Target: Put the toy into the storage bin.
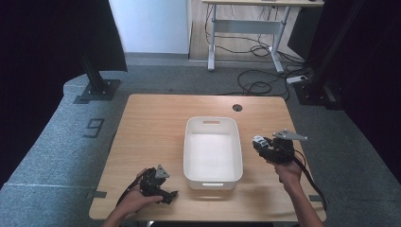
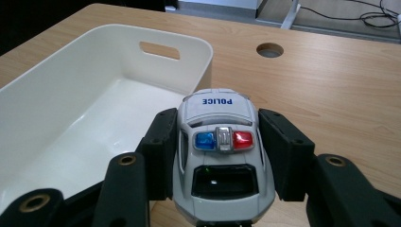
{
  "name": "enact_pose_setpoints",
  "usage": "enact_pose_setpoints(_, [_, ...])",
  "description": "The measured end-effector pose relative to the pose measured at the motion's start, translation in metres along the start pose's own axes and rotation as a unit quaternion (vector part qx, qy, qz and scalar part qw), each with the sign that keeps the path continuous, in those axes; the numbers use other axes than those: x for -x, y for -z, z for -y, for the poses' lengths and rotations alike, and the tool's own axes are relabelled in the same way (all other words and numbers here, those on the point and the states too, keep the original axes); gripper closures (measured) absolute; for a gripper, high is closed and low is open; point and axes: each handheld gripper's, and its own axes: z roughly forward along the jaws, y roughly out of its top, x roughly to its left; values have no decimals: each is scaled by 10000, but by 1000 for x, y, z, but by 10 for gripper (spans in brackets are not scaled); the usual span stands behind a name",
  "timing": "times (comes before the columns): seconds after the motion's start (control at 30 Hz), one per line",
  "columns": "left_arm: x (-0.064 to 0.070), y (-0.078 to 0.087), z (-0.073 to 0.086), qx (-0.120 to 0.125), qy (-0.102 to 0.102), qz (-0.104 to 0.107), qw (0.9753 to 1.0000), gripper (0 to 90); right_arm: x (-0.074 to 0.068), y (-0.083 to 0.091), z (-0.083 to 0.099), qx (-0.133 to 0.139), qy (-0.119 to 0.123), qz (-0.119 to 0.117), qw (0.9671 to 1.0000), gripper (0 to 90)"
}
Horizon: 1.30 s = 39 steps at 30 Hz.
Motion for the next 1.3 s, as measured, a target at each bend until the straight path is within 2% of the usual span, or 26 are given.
enact_pose_setpoints(0.13, [0,0,0,0,-1,0,10000,40,-6,-1,-2,13,90,-41,10000,502])
enact_pose_setpoints(0.5, [0,0,0,5,-4,6,10000,40,-14,-3,-2,11,131,-58,9999,502])
enact_pose_setpoints(0.7, [0,0,0,4,-4,11,10000,40,-24,-5,-3,30,301,-108,9995,502])
enact_pose_setpoints(1.13, [0,0,0,6,-12,9,10000,39,-30,-7,-3,-16,340,-143,9993,502])
enact_pose_setpoints(1.3, [0,0,0,5,-7,8,10000,38,-36,-4,-8,90,364,-195,9991,502])
